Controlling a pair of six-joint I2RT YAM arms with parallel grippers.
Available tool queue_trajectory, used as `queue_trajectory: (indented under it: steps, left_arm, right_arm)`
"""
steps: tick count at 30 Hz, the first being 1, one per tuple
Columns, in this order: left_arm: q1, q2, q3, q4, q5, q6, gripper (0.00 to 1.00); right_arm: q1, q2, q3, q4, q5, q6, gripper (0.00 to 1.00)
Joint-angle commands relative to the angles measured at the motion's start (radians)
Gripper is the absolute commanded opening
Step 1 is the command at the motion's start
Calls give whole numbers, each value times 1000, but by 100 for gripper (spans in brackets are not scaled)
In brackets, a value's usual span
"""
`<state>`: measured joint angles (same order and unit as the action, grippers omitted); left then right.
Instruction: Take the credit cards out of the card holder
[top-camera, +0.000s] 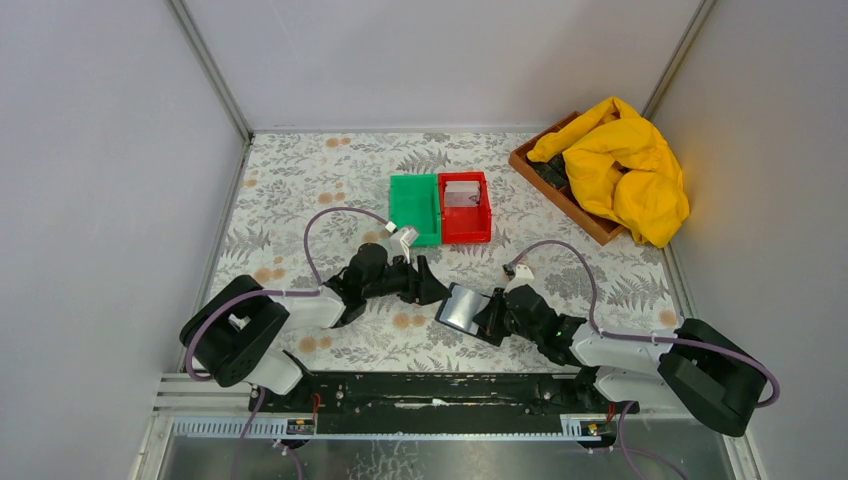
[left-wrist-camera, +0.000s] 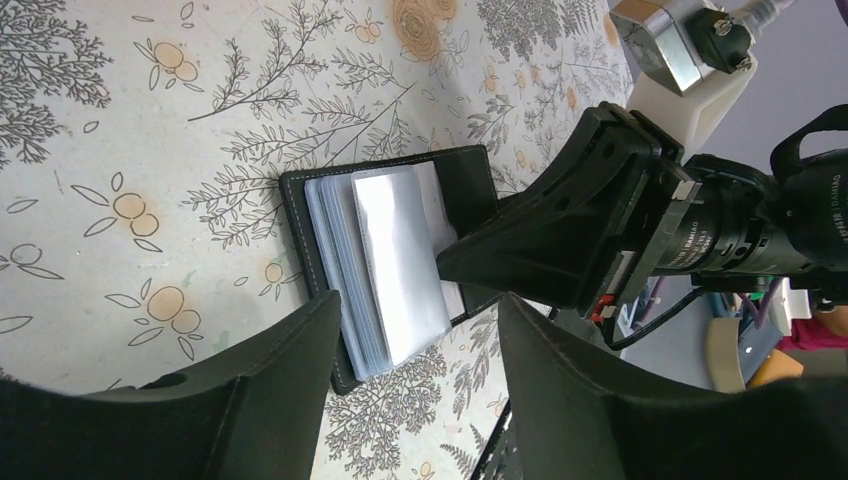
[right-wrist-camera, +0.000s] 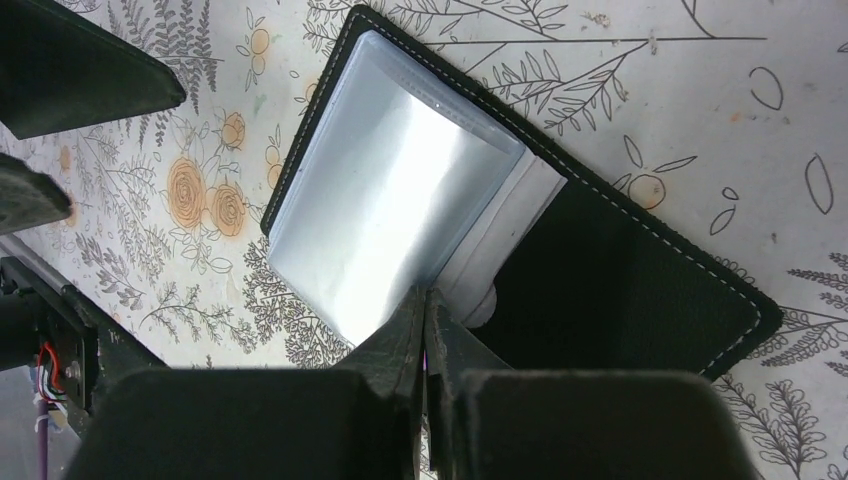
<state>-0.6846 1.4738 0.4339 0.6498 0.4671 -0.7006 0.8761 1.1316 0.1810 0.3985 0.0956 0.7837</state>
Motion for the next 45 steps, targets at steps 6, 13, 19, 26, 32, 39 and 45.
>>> queue_trajectory:
  steps: [6, 13, 19, 26, 32, 39, 45]
  left_arm:
    - [-8, 54, 3, 95, 105, -29, 46]
    - [-83, 147, 88, 19, 136, 30, 45]
    - [-99, 161, 113, -50, 63, 61, 46]
    - [-100, 138, 122, -119, -4, 96, 48]
    - [-99, 148, 133, -154, -27, 106, 51]
    - [-99, 168, 139, -139, 6, 99, 51]
    - [-101, 178, 140, -119, 46, 88, 50]
  right_arm:
    - [12, -98, 20, -116, 139, -9, 1]
    - [6, -209, 13, -225, 202, -26, 0]
    - [1, -227, 6, -248, 222, -31, 0]
    - [-1, -234, -7, -245, 213, -29, 0]
    - [-2, -248, -17, -247, 211, -31, 0]
    - [-5, -247, -19, -242, 209, -31, 0]
    - [-8, -225, -14, -234, 205, -32, 0]
